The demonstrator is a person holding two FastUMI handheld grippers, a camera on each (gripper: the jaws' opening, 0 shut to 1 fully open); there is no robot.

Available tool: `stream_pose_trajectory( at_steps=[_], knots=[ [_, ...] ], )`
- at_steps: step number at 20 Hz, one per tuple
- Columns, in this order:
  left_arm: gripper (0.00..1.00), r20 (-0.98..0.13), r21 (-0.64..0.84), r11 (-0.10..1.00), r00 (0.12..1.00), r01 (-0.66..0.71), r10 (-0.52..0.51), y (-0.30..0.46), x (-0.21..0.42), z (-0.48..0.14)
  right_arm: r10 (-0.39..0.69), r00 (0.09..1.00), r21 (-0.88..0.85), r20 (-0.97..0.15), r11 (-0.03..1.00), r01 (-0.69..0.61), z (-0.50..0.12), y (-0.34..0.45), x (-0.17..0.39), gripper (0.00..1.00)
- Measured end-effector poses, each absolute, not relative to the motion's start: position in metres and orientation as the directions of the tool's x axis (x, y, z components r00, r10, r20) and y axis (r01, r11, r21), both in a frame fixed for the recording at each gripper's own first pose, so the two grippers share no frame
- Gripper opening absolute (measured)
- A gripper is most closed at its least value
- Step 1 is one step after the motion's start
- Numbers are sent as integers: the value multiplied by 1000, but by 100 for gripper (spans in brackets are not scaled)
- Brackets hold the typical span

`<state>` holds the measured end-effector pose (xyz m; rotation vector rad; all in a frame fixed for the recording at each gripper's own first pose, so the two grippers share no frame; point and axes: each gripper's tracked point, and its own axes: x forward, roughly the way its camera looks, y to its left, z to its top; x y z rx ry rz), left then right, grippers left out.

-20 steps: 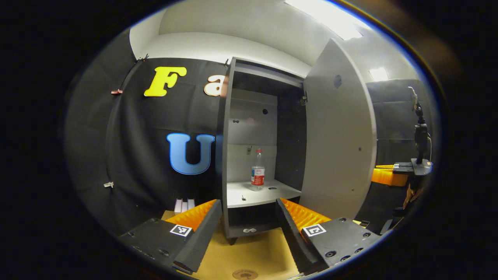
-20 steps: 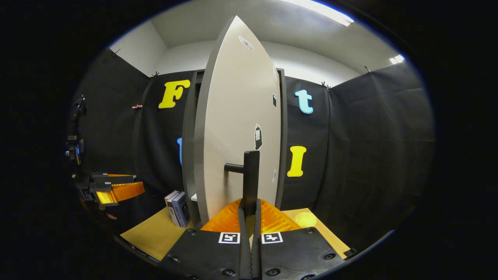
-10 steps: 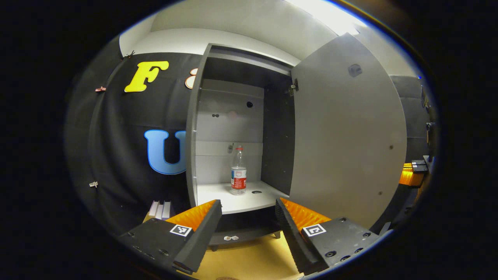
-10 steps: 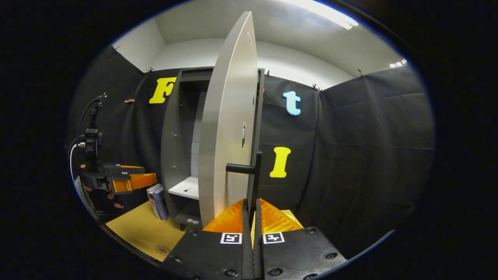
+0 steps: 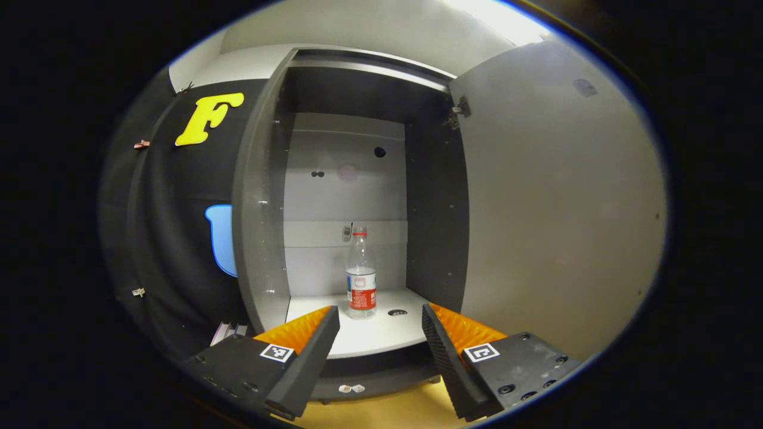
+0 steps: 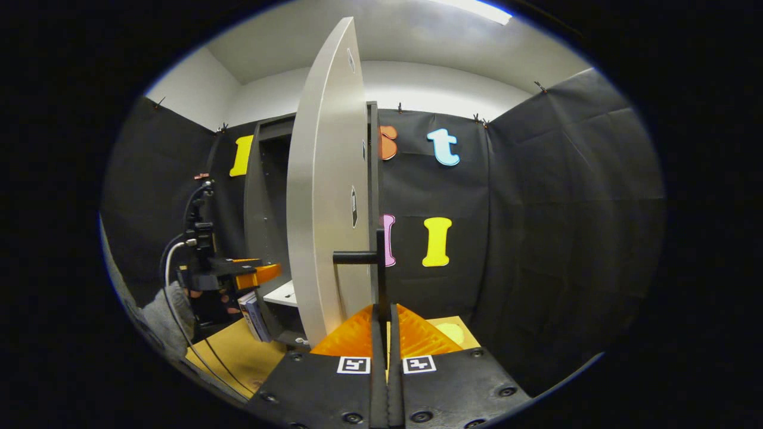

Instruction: Open the cabinet door with the right hand, grasp the bottle in the cabinet with the left hand and place it on the coaster, then close the cabinet door with the right hand.

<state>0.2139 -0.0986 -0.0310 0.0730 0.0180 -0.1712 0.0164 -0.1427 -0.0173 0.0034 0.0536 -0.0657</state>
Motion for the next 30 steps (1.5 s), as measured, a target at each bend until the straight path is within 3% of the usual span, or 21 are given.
stream_pose_trajectory(
  at_steps=[1, 2, 8, 9, 10, 12, 15, 17, 18, 19, 20, 27, 28, 29, 30],
  knots=[
    [88, -18, 75, 983, 986, 165, -164, -100, 229, -30, -46, 996, 1, -83, 999, 46, -25, -143, 18, 5],
    [88, -10, 82, 984, 988, 156, -155, -101, 244, -28, -18, 991, -5, -133, 1000, 17, -40, -141, 15, 6],
    [88, -31, 70, 994, 996, 87, -85, -95, 338, -42, 23, 985, 50, -171, 999, -15, -35, -148, -15, 19],
    [88, -37, 64, 996, 998, 62, -60, -91, 351, -45, -5, 983, 51, -185, 999, 14, -34, -156, -22, 24],
    [87, -44, 63, 997, 998, 47, -44, -88, 363, -50, -33, 979, 58, -199, 997, 45, -35, -164, -28, 36],
    [87, -59, 69, 997, 998, 38, -34, -85, 385, -60, -114, 974, 75, -194, 989, 131, -32, -187, -38, 45],
    [88, -83, 81, 996, 996, 32, -26, -87, 409, -74, -245, 955, 117, -169, 957, 266, -27, -229, -44, 42],
    [88, -101, 70, 997, 995, 35, -27, -89, 422, -83, -330, 932, 120, -153, 930, 349, -23, -250, -54, 61],
    [88, -107, 64, 997, 994, 31, -24, -88, 429, -87, -363, 920, 109, -148, 919, 380, -25, -264, -52, 85],
    [88, -111, 64, 998, 994, 28, -21, -87, 432, -89, -391, 909, 100, -143, 908, 406, -26, -276, -53, 86],
    [88, -114, 69, 997, 993, 23, -15, -87, 438, -91, -413, 900, 94, -138, 899, 427, -32, -291, -44, 99],
    [87, -109, 95, 995, 994, -5, 15, -88, 473, -97, -460, 880, 99, -116, 876, 471, -28, -316, -35, 98],
    [85, -107, 83, 997, 994, -8, 17, -87, 473, -97, -456, 882, 100, -115, 878, 467, -28, -318, -35, 98],
    [76, -109, 66, 998, 994, 5, 2, -89, 475, -98, -458, 882, 96, -115, 878, 468, -28, -319, -36, 98],
    [76, -112, 45, 999, 994, 20, -15, -93, 470, -98, -458, 881, 94, -116, 878, 469, -29, -320, -35, 98]
  ],
)
